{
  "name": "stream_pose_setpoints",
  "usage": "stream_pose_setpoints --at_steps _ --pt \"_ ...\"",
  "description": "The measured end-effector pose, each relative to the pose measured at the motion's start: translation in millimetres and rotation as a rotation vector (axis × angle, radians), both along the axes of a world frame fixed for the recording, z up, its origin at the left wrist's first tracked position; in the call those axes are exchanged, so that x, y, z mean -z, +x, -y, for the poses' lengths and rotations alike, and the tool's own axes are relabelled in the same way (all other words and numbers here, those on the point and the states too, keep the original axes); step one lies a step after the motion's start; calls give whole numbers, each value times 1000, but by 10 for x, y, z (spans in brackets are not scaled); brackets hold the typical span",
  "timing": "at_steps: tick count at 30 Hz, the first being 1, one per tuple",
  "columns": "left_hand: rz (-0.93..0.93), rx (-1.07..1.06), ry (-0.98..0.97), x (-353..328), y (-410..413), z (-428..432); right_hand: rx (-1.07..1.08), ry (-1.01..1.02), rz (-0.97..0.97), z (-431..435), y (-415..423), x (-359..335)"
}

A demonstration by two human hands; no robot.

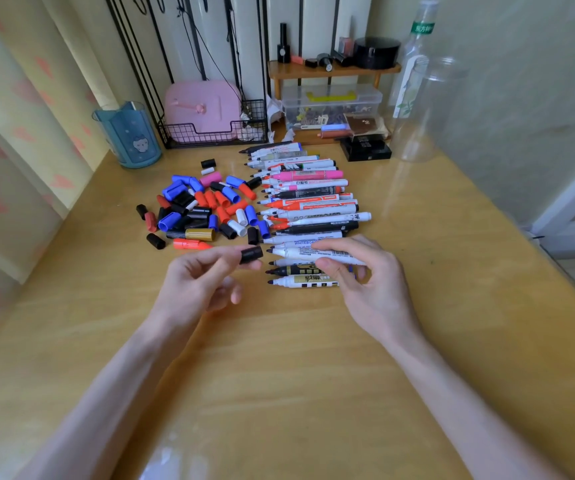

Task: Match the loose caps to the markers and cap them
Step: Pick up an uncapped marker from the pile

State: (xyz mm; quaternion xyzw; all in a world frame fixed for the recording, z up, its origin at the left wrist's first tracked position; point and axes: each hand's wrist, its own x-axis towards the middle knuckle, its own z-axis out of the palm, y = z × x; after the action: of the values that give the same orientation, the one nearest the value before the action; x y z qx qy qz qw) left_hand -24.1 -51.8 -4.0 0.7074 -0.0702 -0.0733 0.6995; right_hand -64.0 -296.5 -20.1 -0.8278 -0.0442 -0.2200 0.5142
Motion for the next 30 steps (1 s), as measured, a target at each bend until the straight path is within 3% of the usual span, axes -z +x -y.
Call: stream_pose_setpoints --at_steps 8,19,30 --pt "95 99 73 5 6 -4 -21 -43 24 23 -10 -14" --pt "480 133 503 85 -17 -16 -100 -107 39 -66 -67 -23" --pt "549 151 484 100 -46 19 -32 -90 55 -152 -128 25"
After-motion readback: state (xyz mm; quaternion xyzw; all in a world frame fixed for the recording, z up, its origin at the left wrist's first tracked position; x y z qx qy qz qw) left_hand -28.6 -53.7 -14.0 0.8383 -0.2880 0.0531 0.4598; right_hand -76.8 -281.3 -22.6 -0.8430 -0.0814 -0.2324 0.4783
